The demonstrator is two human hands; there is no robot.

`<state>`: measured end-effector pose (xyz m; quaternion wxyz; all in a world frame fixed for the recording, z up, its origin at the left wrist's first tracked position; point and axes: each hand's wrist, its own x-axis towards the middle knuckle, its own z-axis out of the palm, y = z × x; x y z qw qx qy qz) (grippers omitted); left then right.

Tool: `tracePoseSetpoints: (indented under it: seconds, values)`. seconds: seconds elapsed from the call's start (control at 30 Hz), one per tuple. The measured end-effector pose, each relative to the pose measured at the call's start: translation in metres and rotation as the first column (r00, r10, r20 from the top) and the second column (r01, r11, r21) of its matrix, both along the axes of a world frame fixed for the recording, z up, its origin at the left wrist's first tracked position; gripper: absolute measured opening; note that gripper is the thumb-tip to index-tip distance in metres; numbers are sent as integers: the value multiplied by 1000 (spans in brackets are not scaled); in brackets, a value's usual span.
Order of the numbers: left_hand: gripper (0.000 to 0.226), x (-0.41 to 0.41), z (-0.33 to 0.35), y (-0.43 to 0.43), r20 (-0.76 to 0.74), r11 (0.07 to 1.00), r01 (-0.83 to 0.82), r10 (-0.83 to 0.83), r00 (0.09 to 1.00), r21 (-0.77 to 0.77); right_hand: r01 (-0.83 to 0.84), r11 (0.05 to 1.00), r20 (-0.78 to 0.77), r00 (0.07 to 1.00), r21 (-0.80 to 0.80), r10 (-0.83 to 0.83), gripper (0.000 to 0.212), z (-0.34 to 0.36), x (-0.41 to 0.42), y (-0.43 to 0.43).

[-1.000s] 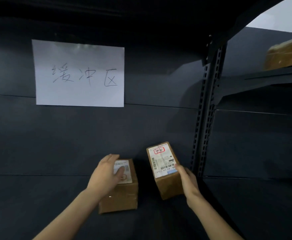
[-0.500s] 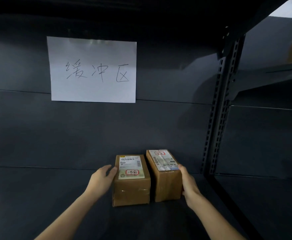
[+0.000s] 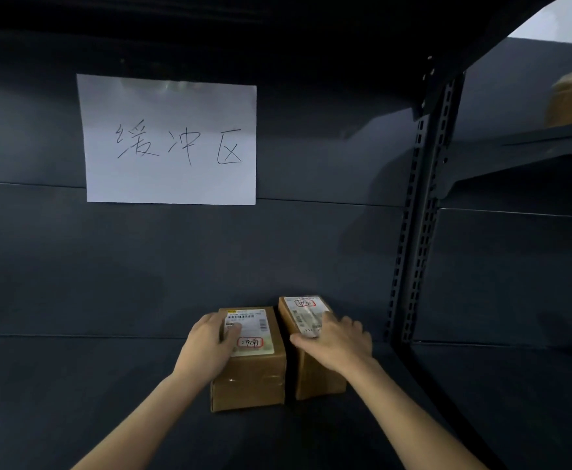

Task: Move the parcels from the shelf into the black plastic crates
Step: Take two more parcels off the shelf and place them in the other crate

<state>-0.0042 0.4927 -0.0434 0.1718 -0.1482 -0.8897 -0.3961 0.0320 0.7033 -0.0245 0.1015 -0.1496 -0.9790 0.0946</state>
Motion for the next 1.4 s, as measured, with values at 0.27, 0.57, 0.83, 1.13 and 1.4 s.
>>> tracePoseSetpoints:
  seconds: [0.27,0.57,0.83,1.13,1.4]
  values:
    - [48,4,5,22,-58,997,11,-15,998,-76,-105,967,58,991,-233,121,75,11,30,64]
    - [54,5,26,91,-138,932,162,-216,967,-324,-278,847,59,939,-454,340,63,12,73,122]
    - [45,12,26,140,291,877,467,-420,859,-113,-279,855,-138,960,-437,243,55,-4,90,146]
    - [43,41,19,124,246,911,392,-353,903,-131,-160,912,-298,954,-379,44,56,-34,54,120]
    - [42,9,30,50,-78,995,-18,10,997,-99,-210,736,-340,940,-643,-28,29,-34,34,85]
